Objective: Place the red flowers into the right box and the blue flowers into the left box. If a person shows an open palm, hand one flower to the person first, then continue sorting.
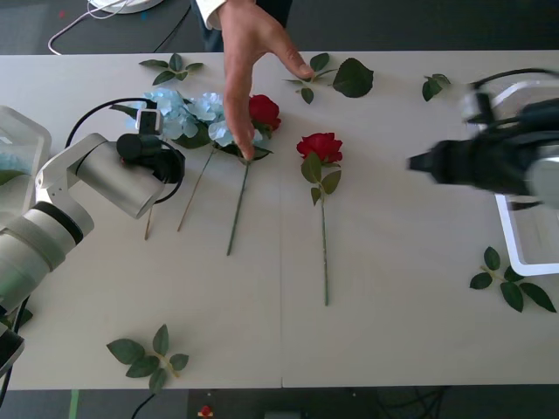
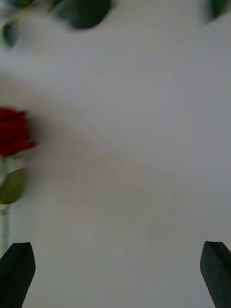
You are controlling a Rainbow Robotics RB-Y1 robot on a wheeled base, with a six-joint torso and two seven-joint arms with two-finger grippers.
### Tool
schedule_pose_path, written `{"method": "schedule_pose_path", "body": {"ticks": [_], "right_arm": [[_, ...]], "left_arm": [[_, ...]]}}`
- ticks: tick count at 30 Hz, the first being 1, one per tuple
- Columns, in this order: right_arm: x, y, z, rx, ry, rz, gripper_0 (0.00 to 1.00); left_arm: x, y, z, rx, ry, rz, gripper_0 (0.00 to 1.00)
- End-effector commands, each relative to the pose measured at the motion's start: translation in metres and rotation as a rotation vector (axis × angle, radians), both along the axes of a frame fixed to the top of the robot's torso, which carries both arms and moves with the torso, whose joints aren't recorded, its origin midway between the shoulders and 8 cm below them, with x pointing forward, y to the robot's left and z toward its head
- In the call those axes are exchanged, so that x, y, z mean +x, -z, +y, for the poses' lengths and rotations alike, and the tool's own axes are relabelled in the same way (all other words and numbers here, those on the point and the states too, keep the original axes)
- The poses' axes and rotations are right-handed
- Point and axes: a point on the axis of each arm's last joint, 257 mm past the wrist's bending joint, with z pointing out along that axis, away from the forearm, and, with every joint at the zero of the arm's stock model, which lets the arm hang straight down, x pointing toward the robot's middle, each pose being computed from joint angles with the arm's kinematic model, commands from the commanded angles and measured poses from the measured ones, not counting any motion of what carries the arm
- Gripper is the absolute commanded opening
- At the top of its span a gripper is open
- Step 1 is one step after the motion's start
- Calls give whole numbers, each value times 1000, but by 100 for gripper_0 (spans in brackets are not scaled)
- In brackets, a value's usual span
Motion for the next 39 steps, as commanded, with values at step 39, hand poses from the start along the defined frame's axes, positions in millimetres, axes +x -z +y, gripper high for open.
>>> {"method": "schedule_pose_path", "body": {"ticks": [39], "right_arm": [[62,97,192,-154,53,25,62]], "left_arm": [[-7,11,23,-25,-60,10,0]]}}
